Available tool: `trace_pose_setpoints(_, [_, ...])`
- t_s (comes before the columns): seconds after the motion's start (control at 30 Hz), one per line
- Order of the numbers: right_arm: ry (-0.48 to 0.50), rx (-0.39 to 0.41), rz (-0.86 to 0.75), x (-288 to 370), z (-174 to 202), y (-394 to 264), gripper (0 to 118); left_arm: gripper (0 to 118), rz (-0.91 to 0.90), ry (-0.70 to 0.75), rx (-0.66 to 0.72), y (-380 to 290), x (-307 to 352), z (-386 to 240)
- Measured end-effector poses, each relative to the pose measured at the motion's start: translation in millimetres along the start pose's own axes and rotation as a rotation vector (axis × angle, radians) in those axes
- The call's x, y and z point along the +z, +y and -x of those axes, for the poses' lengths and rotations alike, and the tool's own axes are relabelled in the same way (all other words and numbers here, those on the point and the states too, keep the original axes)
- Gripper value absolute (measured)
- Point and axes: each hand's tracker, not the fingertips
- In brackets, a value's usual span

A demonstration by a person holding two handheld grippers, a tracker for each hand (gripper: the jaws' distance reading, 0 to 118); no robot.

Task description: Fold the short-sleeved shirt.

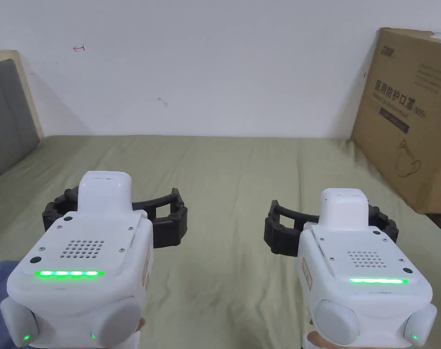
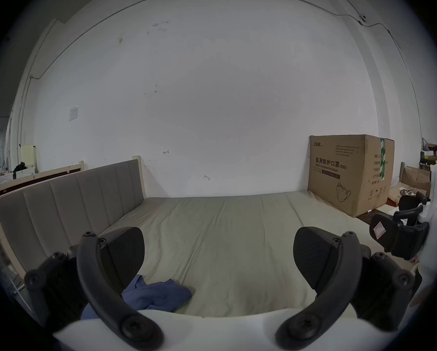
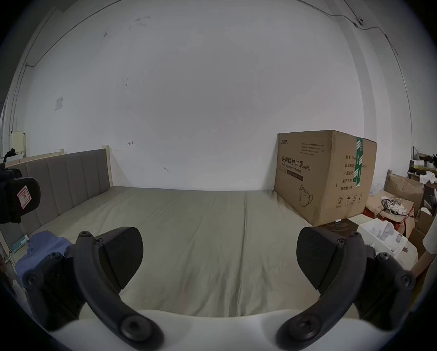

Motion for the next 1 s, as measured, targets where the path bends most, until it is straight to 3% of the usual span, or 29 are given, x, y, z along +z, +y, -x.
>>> trace_pose_setpoints(0.27, [0.001,0.012,0.003,0.0,0.9,1.5,118,117,0.001,-0.006,0.023,-0.6,-0.3,2.8])
trace_pose_setpoints(0.47, [-0.009,0.041,-0.039,-3.7,9.2,22.6,118,117,-0.006,-0.043,0.16,2.4,-4.9,16.2])
trace_pose_setpoints(0.57, [-0.07,0.265,-0.06,-4.2,30.9,33.5,118,117,-0.033,-0.099,0.417,-7.1,-7.6,33.4])
trace_pose_setpoints(0.73, [-0.181,0.939,-0.058,-15.2,84.0,16.3,118,117,0.099,-0.174,1.153,-75.0,-27.1,67.8])
trace_pose_setpoints(0.77, [-0.187,1.069,-0.062,-16.6,93.0,6.3,118,117,0.116,-0.167,1.262,-90.9,-27.8,70.1])
trace_pose_setpoints(0.83, [-0.127,1.243,-0.088,-16.8,102.9,-16.3,118,117,0.133,-0.122,1.336,-113.3,-26.4,71.4])
trace_pose_setpoints(0.87, [-0.099,1.306,-0.086,-15.7,107.8,-26.9,118,117,0.155,-0.088,1.341,-118.7,-25.7,71.2])
trace_pose_setpoints(0.9, [-0.1,1.309,-0.081,-14.6,111.6,-34.6,118,117,0.166,-0.076,1.323,-121.2,-25.6,71.6])
trace_pose_setpoints(0.97, [-0.025,1.193,0.0,-15.8,112.9,-38.2,118,117,0.177,-0.062,1.248,-115.7,-25.0,68.1])
trace_pose_setpoints(1.0, [0.022,1.09,0.066,-17.4,110.4,-33.6,118,117,0.165,-0.064,1.184,-107.4,-25.2,66.9])
